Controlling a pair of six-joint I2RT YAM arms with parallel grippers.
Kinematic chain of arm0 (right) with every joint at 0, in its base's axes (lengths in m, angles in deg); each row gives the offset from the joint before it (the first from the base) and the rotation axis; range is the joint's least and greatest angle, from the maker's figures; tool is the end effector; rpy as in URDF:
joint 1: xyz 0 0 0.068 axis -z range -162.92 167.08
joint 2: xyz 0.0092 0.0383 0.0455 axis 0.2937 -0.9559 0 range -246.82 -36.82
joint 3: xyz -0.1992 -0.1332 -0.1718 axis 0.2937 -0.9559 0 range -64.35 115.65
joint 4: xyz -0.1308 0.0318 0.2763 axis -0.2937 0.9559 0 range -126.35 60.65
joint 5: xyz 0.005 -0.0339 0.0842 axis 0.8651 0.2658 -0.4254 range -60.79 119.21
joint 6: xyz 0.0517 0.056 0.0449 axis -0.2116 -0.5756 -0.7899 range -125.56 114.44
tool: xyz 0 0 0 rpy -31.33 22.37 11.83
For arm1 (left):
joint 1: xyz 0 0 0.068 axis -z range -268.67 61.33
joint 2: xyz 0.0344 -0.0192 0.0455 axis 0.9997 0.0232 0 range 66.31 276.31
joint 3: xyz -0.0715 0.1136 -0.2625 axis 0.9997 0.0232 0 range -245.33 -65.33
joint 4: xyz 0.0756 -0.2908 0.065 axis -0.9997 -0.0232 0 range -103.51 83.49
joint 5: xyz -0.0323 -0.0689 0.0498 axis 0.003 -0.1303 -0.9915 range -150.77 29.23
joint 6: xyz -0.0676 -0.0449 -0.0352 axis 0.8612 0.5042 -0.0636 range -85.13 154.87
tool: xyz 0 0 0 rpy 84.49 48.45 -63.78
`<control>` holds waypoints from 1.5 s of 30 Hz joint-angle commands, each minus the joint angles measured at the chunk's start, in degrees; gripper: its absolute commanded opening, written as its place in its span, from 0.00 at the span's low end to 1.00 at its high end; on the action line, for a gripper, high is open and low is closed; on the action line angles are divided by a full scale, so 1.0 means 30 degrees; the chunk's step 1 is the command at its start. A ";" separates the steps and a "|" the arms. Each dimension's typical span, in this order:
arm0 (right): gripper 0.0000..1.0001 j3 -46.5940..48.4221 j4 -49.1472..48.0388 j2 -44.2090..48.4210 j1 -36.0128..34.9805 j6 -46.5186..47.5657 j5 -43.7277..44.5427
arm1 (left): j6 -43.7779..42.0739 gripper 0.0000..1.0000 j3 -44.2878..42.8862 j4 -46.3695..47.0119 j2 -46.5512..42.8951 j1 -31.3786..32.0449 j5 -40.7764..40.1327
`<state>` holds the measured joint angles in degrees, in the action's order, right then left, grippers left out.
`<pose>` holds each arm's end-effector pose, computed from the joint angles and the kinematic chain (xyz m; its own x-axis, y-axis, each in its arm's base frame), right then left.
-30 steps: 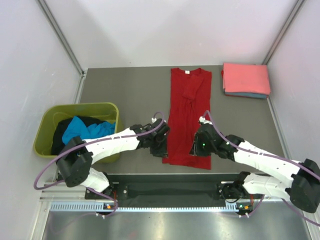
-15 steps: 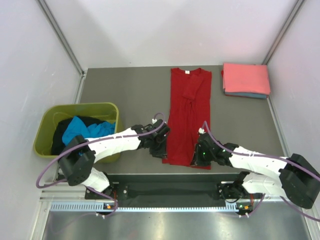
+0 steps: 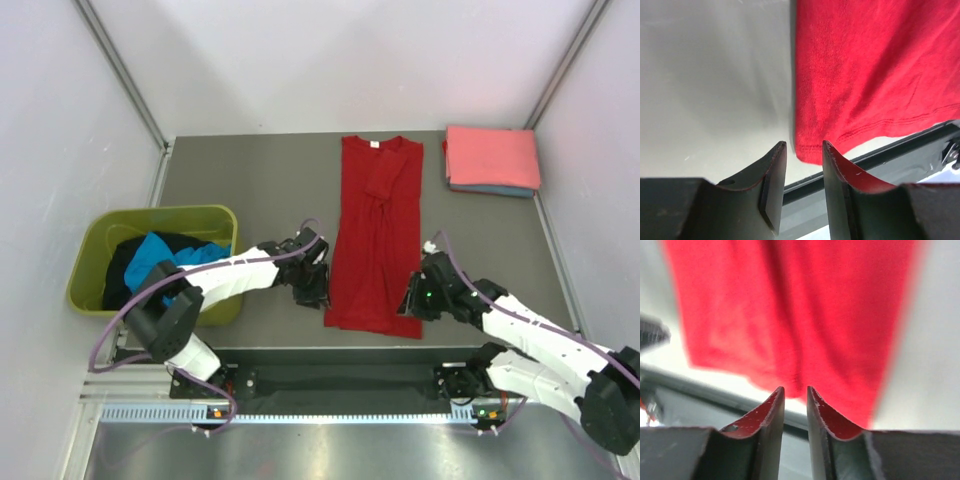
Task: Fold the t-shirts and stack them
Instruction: Fold the tshirt
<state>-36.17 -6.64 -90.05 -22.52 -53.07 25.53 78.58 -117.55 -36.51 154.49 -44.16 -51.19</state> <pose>0.1722 0.1490 0.1487 -0.9152 0.1979 -0.3511 0.0150 0.8873 0.4609 0.2372 -0.2515 0.1378 -0.9818 0.0098 -0.1894 0.0846 0.9164 -0.3913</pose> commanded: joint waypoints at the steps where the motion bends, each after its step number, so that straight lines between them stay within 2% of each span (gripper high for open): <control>1: 0.26 0.0039 0.2218 0.0487 0.2032 0.1507 -0.0383 | -0.0505 0.40 0.0708 0.1996 0.0722 0.0016 0.1811; 2: 0.31 0.0010 0.2456 0.0517 0.2645 0.1683 -0.0413 | -0.0476 0.40 0.0971 0.2175 0.0897 0.0045 0.1989; 4: 0.35 -0.0282 0.2838 0.0284 0.3176 0.1773 -0.0501 | -0.0388 0.40 0.1148 0.2410 0.1161 0.0016 0.2020; 15: 0.37 -0.2479 0.1757 0.0430 0.3208 0.0865 -0.1087 | -0.0037 0.36 0.2057 0.2412 0.1309 0.0338 0.1317; 22: 0.39 -0.2569 0.2163 0.0868 0.3208 0.0864 -0.0882 | 0.0315 0.36 0.2117 0.2646 0.1689 0.0807 0.1288; 25: 0.40 -0.2218 0.2487 0.0956 0.3208 0.0981 -0.0765 | 0.0490 0.31 0.2116 0.2355 0.1866 0.0953 0.0967; 26: 0.40 -0.2159 0.2691 0.0957 0.3208 0.1040 -0.0736 | 0.0549 0.24 0.2145 0.2324 0.1837 0.1012 0.0965; 29: 0.41 -0.2041 0.2926 0.1074 0.3208 0.1040 -0.0559 | 0.0725 0.13 0.2175 0.2324 0.1807 0.1130 0.0995; 30: 0.41 -0.2099 0.2985 0.1045 0.3208 0.1098 -0.0530 | 0.0783 0.05 0.2204 0.2382 0.1778 0.1275 0.1024; 31: 0.41 -0.2129 0.3015 0.1045 0.3208 0.1099 -0.0559 | 0.0842 0.01 0.2233 0.2411 0.1778 0.1334 0.0995; 38: 0.45 -0.1808 0.3894 0.1748 0.3208 0.1041 -0.0267 | 0.1602 0.00 0.2350 0.2880 0.1661 0.1949 0.1025; 45: 0.44 -0.2536 0.3163 0.1718 0.3208 0.1040 -0.0588 | 0.2014 0.00 0.2467 0.2764 0.1339 0.2476 0.0615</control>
<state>-42.62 2.43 -85.40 -13.12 -50.23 23.72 83.23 -112.00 -26.78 158.71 -37.73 -46.86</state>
